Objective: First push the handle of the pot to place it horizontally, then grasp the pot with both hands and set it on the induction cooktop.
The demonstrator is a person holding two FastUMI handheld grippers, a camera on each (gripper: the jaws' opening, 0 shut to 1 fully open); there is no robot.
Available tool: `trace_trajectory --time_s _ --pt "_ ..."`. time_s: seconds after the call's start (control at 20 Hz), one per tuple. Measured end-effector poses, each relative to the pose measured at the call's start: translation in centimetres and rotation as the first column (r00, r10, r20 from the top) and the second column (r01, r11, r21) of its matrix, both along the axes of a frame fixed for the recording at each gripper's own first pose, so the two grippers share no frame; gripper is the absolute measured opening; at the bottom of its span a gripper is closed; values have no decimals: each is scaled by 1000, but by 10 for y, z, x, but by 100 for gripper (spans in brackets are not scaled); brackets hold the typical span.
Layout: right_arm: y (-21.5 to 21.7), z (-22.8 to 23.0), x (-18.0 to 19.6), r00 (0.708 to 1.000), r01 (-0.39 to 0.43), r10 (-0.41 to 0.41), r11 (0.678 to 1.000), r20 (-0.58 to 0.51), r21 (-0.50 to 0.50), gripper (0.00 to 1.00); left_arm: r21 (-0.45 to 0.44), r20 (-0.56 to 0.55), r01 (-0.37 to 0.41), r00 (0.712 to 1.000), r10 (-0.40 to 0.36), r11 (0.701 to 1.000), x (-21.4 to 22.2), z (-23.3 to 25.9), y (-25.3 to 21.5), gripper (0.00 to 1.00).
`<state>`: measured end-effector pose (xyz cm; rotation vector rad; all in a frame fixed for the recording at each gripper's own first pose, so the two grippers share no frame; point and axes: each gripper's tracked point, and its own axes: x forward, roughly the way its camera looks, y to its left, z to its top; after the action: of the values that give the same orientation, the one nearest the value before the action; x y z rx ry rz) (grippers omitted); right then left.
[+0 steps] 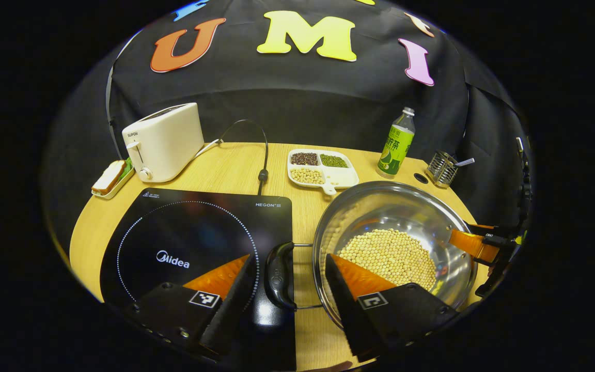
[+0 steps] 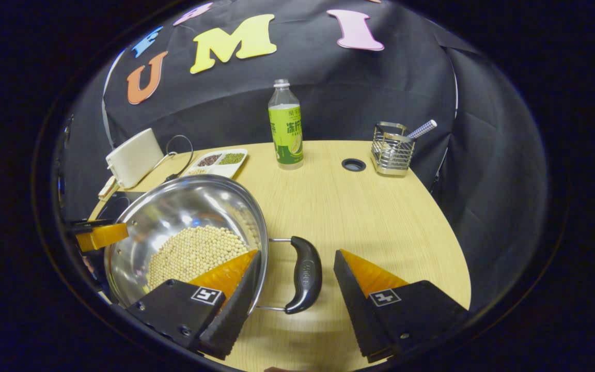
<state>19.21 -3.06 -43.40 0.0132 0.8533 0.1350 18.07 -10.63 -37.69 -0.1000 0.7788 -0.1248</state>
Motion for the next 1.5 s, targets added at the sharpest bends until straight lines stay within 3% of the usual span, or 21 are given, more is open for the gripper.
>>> trace_trajectory --time_s 0.05,0.25,0.3,0.35,0.4,0.45,0.5,0.55,0.6,0.7,0.8,0.85,0.9,0.95,1.05,1.1,1.15,1.2,1.5 --pt "2 0 -1 1000 -6 6 1000 -3 8 88 -2 -1 16 1000 -16 1000 1 -1 -2 76" --pt "11 4 -4 999 -39 39 998 -7 52 81 -28 -8 33 999 -33 999 -2 0 -2 75" --pt "10 5 -6 1000 -24 25 998 -16 54 72 -41 -8 35 999 -35 999 -3 1 -4 71" --pt "9 3 -5 1000 -22 23 999 -17 48 69 -51 -10 27 1000 -28 998 -1 2 -4 56" --pt "9 3 -6 1000 -20 21 999 -21 47 69 -52 -12 22 1000 -22 998 -2 1 -5 58" --pt "9 3 -7 1000 -21 22 999 -21 44 68 -56 -20 17 1000 -18 998 -2 1 -5 68" --pt "9 4 -7 1000 -17 18 999 -21 47 67 -53 -19 23 1000 -25 998 -2 2 -4 57" --pt "8 4 -8 1000 -14 15 999 -22 46 67 -54 -19 23 1000 -24 998 -2 1 -5 66" --pt "7 4 -8 1000 -3 4 999 -25 47 66 -48 -21 31 999 -32 998 -2 0 -6 55" --pt "7 5 -14 999 5 -3 999 -41 45 64 -43 -20 26 999 -27 999 -5 0 -5 53" --pt "4 6 -23 998 13 -10 998 -58 55 63 -33 -21 36 999 -37 999 -13 2 -7 53" --pt "2 6 -28 997 21 -17 998 -70 65 63 -33 -18 36 999 -37 999 -18 4 -8 63" --pt "2 8 -33 997 29 -23 997 -79 76 62 -34 -11 36 999 -37 999 -21 8 -9 63" --pt "0 11 -38 996 34 -27 996 -82 84 62 -34 -3 43 999 -43 999 -24 12 -10 53" --pt "-2 20 -47 996 39 -32 995 -78 89 62 -37 10 53 999 -53 998 -30 18 -12 53" --pt "-4 26 -51 997 39 -33 996 -73 86 62 -38 14 60 998 -59 997 -33 23 -13 43" --pt "-5 32 -55 997 41 -36 996 -66 82 62 -38 19 67 998 -66 997 -36 27 -13 43" --pt "-6 39 -59 998 42 -37 996 -60 77 62 -40 23 69 997 -68 997 -40 31 -13 53" --pt "5 88 -82 999 53 -53 996 -4 67 62 -51 102 79 992 -73 996 -57 75 0 53"
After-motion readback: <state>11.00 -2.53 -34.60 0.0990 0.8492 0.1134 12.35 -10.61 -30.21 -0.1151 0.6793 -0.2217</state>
